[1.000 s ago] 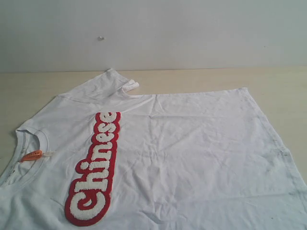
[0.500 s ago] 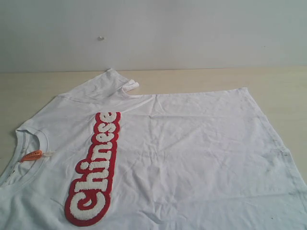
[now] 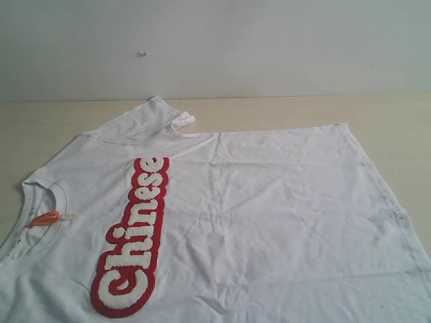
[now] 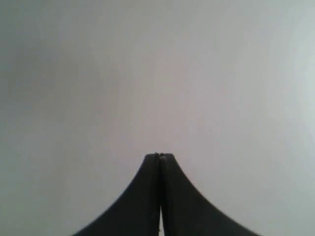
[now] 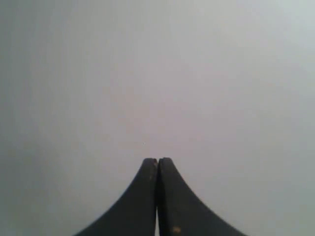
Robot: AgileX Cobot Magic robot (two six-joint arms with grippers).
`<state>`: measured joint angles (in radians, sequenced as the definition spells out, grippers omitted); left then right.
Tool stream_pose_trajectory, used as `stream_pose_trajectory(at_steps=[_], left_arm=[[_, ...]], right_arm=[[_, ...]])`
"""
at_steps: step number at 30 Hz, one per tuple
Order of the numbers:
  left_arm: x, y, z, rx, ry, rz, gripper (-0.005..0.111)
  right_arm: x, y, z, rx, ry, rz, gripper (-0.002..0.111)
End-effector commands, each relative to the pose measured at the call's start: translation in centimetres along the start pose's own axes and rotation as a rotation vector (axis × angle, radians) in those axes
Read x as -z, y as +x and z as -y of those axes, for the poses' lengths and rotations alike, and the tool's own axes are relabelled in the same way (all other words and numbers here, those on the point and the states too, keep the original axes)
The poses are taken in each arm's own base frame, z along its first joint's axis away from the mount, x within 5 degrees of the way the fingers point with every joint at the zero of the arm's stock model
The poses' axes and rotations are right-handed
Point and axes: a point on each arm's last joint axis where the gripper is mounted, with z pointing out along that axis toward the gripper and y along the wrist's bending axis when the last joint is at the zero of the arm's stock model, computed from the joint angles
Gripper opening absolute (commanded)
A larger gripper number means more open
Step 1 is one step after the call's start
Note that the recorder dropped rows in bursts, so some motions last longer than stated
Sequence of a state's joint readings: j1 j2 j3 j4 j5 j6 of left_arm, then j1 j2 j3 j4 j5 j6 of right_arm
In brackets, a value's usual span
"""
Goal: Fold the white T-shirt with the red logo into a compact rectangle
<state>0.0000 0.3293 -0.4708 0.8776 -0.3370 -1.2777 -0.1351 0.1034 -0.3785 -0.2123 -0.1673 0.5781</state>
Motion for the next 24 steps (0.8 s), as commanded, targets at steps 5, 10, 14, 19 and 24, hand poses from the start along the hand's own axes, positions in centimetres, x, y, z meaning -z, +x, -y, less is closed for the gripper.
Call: stream_pose_trajectory(at_steps=[5,10,14,19,24], left_arm=[[-8.7,-0.3,-2.8,-0.061,-0.146,-0.273,0.000],[-13.5,4.2,-5.5,0.025,-0.168,-0.529,0.000],[-16.3,8.1,-8.4,-0.010,-0.215,-0.657,0.000],[-17.7,10.8,-13.7,-0.472,-0.452,-0.736,0.000],[-18.1,12.6,-19.1,-0.825,-0.789,-0.972,0.000]], right_arm=[[-4.9,-1.2,0.3,0.106,0.148,-0.251,0.000],[-8.7,0.0,1.4,0.247,0.230,-0.495,0.000],[-12.0,1.7,1.8,0.286,0.228,-0.702,0.000],[-15.6,3.3,1.1,0.279,0.080,-0.817,0.000],[-19.4,5.4,1.2,0.266,-0.013,-0.874,0.000]])
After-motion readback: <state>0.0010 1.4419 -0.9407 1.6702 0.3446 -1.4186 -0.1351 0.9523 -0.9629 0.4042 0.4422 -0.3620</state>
